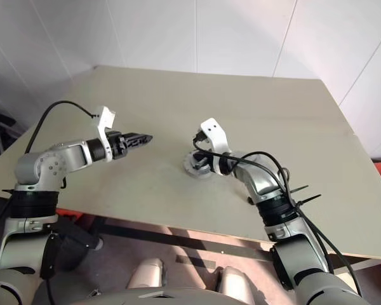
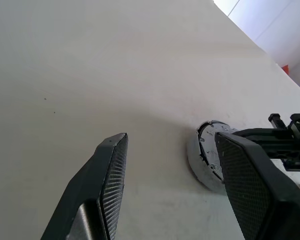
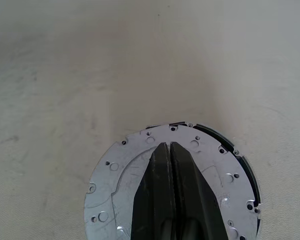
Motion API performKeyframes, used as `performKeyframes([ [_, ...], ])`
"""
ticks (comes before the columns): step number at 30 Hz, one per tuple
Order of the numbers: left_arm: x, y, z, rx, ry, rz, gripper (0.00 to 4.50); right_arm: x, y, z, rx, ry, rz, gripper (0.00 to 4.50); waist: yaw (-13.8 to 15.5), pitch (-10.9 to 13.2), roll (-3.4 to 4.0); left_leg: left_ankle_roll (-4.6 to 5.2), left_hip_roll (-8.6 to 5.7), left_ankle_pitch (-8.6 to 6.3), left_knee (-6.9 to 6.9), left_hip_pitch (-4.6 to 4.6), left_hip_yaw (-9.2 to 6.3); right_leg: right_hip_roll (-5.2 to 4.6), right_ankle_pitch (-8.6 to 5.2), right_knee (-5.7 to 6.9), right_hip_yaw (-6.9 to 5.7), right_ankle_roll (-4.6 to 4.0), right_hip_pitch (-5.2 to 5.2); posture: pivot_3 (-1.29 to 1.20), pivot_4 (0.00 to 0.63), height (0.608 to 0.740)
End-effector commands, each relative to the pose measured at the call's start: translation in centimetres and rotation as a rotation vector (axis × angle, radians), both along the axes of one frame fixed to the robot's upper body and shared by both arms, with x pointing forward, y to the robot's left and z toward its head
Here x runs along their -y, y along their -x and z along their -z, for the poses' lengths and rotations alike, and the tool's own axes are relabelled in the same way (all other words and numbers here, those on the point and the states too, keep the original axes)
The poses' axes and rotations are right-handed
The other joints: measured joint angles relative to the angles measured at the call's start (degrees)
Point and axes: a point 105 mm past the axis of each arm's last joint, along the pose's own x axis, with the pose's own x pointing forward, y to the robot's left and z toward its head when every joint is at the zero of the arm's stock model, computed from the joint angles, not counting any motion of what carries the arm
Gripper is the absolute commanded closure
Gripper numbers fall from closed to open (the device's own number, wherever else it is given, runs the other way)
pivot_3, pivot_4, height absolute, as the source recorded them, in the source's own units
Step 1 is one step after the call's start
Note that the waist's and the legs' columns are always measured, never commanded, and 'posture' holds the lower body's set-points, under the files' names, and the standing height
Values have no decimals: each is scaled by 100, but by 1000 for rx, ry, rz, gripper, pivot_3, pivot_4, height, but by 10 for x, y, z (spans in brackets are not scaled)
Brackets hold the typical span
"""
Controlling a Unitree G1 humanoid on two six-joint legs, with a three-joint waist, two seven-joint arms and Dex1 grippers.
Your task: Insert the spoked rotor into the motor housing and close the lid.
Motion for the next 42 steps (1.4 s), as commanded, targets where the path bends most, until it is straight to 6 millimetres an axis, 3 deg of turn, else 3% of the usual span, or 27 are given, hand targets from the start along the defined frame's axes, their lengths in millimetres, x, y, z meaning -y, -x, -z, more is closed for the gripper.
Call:
performKeyframes([
  [1,7,5,-9,25,22,31,1527,4,-1,-3,19,-9,15,4481,-5,0,0,0,0,0,0,1,0,0,0,0,0,0,0,0,0,740],
  [6,15,12,1,-28,37,76,1527,1,-1,-64,212,-197,-38,4481,0,0,0,0,-1,0,0,-7,0,0,0,0,1,0,-5,0,0,740],
  [11,26,20,9,-81,71,125,1527,25,2,-92,454,-289,-19,4481,17,-2,-3,2,0,-1,-3,-10,1,0,0,-6,-1,0,-6,0,0,740],
  [17,31,26,16,-149,106,178,1527,40,15,-75,381,-361,-60,4481,4,-2,-3,4,0,-2,-3,-5,3,0,0,-5,-1,-1,-4,0,0,740],
  [20,33,27,19,-167,103,196,1527,49,13,-48,363,-272,-38,4481,-12,-2,-3,5,0,-2,-3,-4,3,0,0,-5,-1,-1,-4,0,0,740],
  [23,35,27,22,-177,95,208,1527,47,19,-34,349,-247,-89,3871,-13,-2,-3,5,0,-2,-3,-5,3,0,-1,-7,-1,-1,-4,0,0,740],
  [34,36,25,23,-166,75,200,1527,38,23,-23,318,-238,-154,216,-130,-1,-3,13,0,-5,-3,-9,3,0,-1,-9,-1,-2,-6,0,0,740],
  [35,36,25,23,-165,72,196,1527,38,23,-22,313,-233,-156,23,-131,-1,-3,13,0,-5,-3,-9,3,0,-1,-9,-1,-2,-6,0,0,740],
  [42,34,23,23,-158,73,185,1527,22,14,-11,302,-184,-168,23,-149,-1,-3,14,1,-6,-3,-9,3,0,-2,-9,-1,-3,-7,0,0,740],
])
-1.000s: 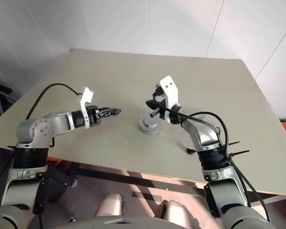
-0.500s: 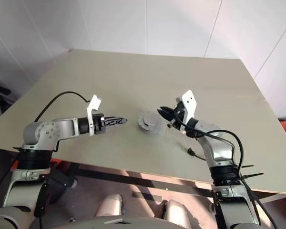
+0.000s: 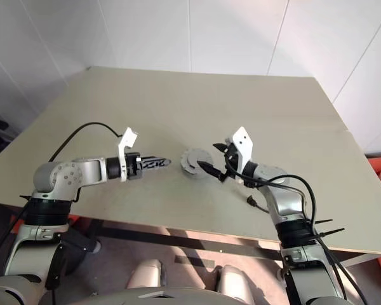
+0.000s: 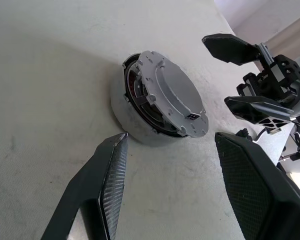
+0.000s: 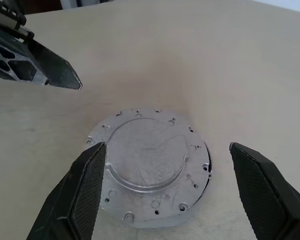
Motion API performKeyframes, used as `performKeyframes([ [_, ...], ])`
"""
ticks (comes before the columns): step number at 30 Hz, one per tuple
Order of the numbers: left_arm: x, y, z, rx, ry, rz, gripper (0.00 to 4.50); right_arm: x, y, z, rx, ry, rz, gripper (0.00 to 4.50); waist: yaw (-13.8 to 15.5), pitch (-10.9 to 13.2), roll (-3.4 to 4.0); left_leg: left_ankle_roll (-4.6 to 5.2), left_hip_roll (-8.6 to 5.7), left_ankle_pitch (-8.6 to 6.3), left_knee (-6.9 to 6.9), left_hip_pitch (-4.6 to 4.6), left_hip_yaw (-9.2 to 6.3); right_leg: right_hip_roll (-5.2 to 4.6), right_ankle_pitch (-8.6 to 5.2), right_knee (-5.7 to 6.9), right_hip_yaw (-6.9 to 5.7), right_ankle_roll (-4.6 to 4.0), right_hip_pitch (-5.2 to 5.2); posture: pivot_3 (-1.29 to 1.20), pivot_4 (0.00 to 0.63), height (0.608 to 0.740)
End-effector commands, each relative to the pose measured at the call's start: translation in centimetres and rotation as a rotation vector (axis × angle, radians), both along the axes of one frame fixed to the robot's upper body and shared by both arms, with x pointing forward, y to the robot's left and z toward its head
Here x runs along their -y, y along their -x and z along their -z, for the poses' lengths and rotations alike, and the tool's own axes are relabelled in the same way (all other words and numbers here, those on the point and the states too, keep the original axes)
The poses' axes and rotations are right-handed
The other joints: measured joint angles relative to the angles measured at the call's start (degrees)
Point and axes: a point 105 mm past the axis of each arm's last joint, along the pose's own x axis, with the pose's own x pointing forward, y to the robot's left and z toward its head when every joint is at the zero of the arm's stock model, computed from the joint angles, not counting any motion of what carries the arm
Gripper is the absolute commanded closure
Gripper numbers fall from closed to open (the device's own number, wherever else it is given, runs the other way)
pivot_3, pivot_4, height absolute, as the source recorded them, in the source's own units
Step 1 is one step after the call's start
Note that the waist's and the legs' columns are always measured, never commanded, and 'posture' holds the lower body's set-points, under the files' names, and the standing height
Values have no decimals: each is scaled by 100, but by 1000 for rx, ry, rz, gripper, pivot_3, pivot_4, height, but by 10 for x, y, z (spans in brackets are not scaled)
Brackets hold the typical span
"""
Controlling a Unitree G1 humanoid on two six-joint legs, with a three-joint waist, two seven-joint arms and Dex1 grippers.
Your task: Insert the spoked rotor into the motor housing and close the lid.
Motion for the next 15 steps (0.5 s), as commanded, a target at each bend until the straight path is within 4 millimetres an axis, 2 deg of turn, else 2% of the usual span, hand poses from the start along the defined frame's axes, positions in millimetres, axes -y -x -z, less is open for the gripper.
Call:
performKeyframes([
  [1,-1,-6,-12,55,0,-9,1527,-13,-7,-11,51,-11,-24,23,-1,0,0,0,0,0,0,0,0,0,0,0,0,0,0,0,0,740],
  [6,-3,-6,-13,59,-1,-19,1527,-21,-13,-7,42,-18,-21,23,5,0,0,3,-1,-2,0,-2,0,0,0,-3,0,-1,1,0,0,740],
  [15,-9,-6,-13,62,-7,-43,1527,-23,-7,2,-3,-26,-37,23,1,0,0,5,0,-3,-2,-3,0,0,-1,-6,-1,-2,0,0,0,740],
])
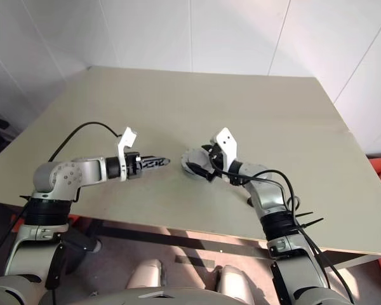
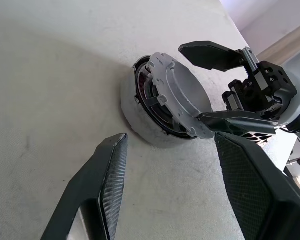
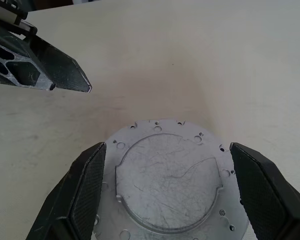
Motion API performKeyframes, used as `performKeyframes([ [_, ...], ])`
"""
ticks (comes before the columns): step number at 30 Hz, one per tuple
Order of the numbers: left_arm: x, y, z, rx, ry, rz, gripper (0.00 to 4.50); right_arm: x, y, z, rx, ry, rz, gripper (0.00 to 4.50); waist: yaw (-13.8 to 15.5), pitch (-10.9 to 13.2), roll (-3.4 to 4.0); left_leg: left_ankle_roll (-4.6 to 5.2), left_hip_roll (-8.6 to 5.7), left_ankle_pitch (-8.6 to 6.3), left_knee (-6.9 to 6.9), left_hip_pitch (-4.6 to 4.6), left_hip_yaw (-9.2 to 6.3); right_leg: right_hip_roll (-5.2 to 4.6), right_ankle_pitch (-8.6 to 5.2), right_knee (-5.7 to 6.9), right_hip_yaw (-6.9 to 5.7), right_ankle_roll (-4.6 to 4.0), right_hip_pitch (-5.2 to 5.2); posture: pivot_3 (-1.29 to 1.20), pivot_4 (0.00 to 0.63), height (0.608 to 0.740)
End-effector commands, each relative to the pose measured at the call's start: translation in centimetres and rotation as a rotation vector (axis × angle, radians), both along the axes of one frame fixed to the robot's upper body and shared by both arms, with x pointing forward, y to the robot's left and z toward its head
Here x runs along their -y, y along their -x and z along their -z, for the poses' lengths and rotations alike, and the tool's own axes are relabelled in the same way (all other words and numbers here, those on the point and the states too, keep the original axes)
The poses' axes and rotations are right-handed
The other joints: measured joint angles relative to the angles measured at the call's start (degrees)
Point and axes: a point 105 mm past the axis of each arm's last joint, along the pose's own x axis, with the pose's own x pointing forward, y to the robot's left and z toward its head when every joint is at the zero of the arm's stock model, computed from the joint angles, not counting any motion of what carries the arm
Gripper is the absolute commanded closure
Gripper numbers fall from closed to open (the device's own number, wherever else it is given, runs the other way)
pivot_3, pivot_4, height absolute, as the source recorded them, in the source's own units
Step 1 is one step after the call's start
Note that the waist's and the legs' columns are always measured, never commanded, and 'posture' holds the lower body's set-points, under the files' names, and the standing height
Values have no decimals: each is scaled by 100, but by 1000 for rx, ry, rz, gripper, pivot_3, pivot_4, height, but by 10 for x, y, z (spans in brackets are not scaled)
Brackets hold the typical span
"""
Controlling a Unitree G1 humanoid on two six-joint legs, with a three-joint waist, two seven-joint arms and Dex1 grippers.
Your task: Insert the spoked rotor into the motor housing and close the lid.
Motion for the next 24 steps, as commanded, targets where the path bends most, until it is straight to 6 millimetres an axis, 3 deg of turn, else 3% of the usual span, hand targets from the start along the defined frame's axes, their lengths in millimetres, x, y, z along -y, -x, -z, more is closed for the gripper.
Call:
performKeyframes([
  [1,-5,-3,-14,59,5,-17,1527,0,1,-2,9,-13,-8,23,0,0,0,0,0,0,0,0,0,0,0,0,0,0,0,0,0,740],
  [13,-7,-6,-17,72,0,-26,1527,4,-1,12,-37,-2,22,23,-4,0,0,20,0,-12,-2,3,0,0,0,-6,0,0,3,0,0,740],
  [19,-9,-7,-18,78,-5,-36,1527,6,-6,12,-25,6,46,1428,-7,0,0,20,0,-12,-3,6,0,0,-1,-6,0,1,5,0,0,740],
  [24,-11,-7,-18,79,-6,-43,1527,7,-8,7,4,20,43,1422,-9,0,0,20,0,-12,-3,6,0,0,-1,-6,1,1,5,0,0,740],
])
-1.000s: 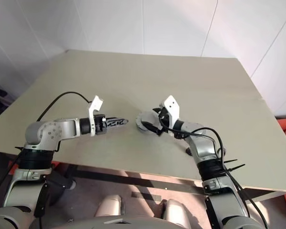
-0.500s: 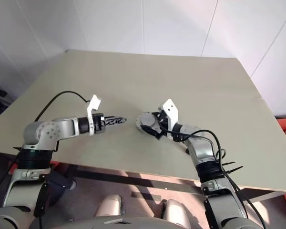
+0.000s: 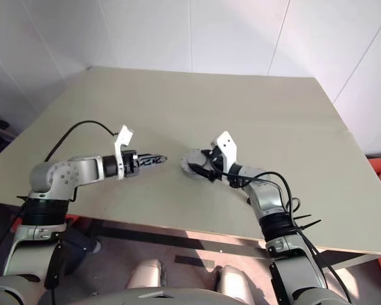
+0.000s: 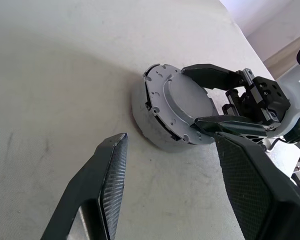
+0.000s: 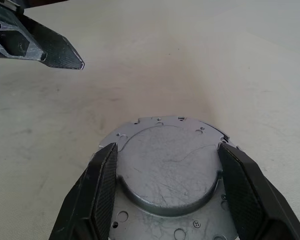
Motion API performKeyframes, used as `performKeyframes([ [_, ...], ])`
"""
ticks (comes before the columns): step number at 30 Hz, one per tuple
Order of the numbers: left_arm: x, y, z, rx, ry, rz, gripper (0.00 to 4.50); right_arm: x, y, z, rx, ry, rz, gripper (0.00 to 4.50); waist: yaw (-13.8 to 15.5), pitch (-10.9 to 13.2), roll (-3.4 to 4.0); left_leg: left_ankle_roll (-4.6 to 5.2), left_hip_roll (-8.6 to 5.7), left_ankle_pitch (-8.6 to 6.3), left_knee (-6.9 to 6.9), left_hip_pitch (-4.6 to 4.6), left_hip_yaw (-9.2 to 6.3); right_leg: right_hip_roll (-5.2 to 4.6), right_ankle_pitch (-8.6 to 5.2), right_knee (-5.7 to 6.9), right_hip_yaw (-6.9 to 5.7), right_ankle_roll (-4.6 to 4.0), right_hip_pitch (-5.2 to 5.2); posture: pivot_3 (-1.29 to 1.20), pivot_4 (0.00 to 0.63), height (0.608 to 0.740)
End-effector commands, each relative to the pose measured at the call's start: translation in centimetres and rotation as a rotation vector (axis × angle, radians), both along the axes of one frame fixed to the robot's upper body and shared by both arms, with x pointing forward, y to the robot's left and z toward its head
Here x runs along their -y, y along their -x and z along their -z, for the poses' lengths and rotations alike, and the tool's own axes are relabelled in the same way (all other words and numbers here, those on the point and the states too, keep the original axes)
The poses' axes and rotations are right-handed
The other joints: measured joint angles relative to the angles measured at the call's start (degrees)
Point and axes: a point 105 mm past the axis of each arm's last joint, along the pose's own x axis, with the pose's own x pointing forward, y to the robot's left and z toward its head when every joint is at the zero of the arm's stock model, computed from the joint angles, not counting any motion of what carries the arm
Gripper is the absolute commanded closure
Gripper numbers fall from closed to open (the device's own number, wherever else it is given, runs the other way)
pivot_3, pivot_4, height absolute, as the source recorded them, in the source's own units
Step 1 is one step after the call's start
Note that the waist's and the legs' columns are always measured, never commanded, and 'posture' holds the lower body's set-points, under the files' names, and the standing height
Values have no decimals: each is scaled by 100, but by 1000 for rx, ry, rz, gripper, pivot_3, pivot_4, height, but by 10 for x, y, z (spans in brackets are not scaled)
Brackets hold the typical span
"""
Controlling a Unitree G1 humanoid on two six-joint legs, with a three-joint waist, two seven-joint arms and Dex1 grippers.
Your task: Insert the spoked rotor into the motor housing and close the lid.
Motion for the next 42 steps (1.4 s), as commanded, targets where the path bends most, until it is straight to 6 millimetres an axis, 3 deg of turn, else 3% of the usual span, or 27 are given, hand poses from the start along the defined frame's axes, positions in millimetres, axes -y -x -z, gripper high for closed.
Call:
performKeyframes([
  [1,-3,-4,-15,62,3,-9,1527,4,-7,-8,36,17,17,1422,0,0,0,0,0,0,0,0,0,0,0,0,0,0,0,0,0,740],
  [8,-3,-4,-14,60,4,-11,1527,5,-13,-29,43,-84,48,1422,1,1,0,0,0,0,-2,-6,0,0,0,-2,0,0,-6,0,0,740],
  [26,-8,-5,-15,63,-5,-18,1527,10,-14,-13,52,-18,93,1422,7,2,1,2,-1,-1,-15,-17,2,0,0,-17,0,-1,-15,0,0,740],
  [36,-9,-5,-16,65,-7,-20,1527,11,3,-15,25,-56,11,1422,19,1,0,3,-1,-2,-22,-24,2,0,0,-44,-4,-1,-9,0,0,740],
  [42,-8,-6,-16,65,-8,-18,1527,13,4,-14,24,-48,23,1422,11,1,0,2,-1,-2,-32,-27,5,0,1,-61,-6,-1,-9,0,0,740],
])
